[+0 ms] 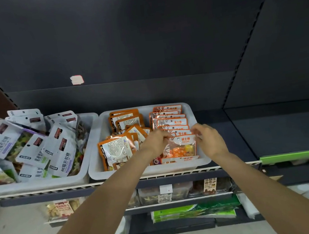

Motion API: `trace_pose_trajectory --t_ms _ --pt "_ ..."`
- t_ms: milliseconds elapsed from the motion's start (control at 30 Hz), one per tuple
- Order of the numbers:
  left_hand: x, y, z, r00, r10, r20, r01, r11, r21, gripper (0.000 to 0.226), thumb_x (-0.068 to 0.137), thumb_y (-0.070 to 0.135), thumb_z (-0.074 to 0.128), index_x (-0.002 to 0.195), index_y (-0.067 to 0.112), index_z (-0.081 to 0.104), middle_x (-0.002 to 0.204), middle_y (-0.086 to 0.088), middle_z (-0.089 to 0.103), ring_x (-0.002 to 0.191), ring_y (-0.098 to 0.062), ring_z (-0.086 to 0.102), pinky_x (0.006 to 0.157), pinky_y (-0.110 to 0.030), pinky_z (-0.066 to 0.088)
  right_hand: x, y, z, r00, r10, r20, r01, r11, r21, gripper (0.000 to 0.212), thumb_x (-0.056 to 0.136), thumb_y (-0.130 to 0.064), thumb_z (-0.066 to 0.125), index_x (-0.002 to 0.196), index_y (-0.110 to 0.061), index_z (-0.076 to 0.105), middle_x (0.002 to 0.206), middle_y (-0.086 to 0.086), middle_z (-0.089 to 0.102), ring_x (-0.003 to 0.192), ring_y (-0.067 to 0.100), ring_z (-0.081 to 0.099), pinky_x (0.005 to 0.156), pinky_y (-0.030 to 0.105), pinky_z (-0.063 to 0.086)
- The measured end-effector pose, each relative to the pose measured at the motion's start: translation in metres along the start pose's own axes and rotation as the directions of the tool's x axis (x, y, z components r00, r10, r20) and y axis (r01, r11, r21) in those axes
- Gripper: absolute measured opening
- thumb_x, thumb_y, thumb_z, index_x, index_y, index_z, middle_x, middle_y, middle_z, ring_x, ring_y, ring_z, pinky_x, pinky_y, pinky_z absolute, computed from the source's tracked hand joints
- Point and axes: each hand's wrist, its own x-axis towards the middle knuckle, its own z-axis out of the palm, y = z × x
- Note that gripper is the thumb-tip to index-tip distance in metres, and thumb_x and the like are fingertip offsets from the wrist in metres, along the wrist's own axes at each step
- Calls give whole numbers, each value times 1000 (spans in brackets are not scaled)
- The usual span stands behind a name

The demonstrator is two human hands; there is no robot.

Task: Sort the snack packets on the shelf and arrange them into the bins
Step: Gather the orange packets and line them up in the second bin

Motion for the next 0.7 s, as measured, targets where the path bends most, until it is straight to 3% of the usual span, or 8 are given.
trace_pose_trajectory --t_ms 100,167,300,400,467,567,700 --pt "-4 -9 -1 999 45 -10 -44 995 89 39 98 21 48 137 19 48 140 -6 46 129 -24 44 106 -36 40 0 -1 1 994 -98 57 102 992 -74 31 93 -18 57 124 -22 61 120 0 59 110 19 54 86 33 48" --pt "-7 -19 0 997 -14 -78 21 996 87 43 99 25 45 142 20 40 144 -7 41 134 -26 37 109 -40 37 -2 3 2 993 -88 74 97 987 -125 29 95 -20 54 123 -21 62 116 2 62 104 20 58 81 33 49" --pt "-5 -31 3 995 -92 45 86 990 111 37 99 23 45 135 19 50 135 -9 53 122 -26 51 101 -42 45 -7 6 7 987 -109 117 134 963 -232 27 98 -22 48 119 -21 64 114 1 62 102 19 58 79 29 46" --pt "2 -25 2 994 -89 -66 88 996 -15 22 96 9 49 106 15 67 113 -5 65 105 -22 62 91 -34 51 -2 2 4 985 -135 104 160 943 -290 28 99 -22 47 121 -23 63 115 1 61 105 20 56 85 31 47" --pt "9 -12 1 993 -42 -110 26 989 -143 19 93 2 52 92 17 63 101 -6 68 96 -18 64 82 -26 51 1 0 2 978 -151 143 191 927 -322 29 97 -23 52 123 -26 62 117 1 59 107 20 56 87 32 48" --pt "19 8 0 998 41 -45 -51 965 -256 17 92 2 54 93 17 61 102 -7 68 94 -14 63 78 -20 49 5 -4 2 979 -124 163 173 927 -334 29 95 -21 56 122 -27 63 118 2 59 106 21 58 86 33 50" --pt "23 -2 1 999 33 6 -31 970 -241 21 95 5 51 109 13 64 117 -7 64 111 -18 59 89 -23 46 9 -11 7 975 -53 216 123 938 -325 27 94 -18 55 119 -22 65 119 3 62 102 22 61 85 32 51"
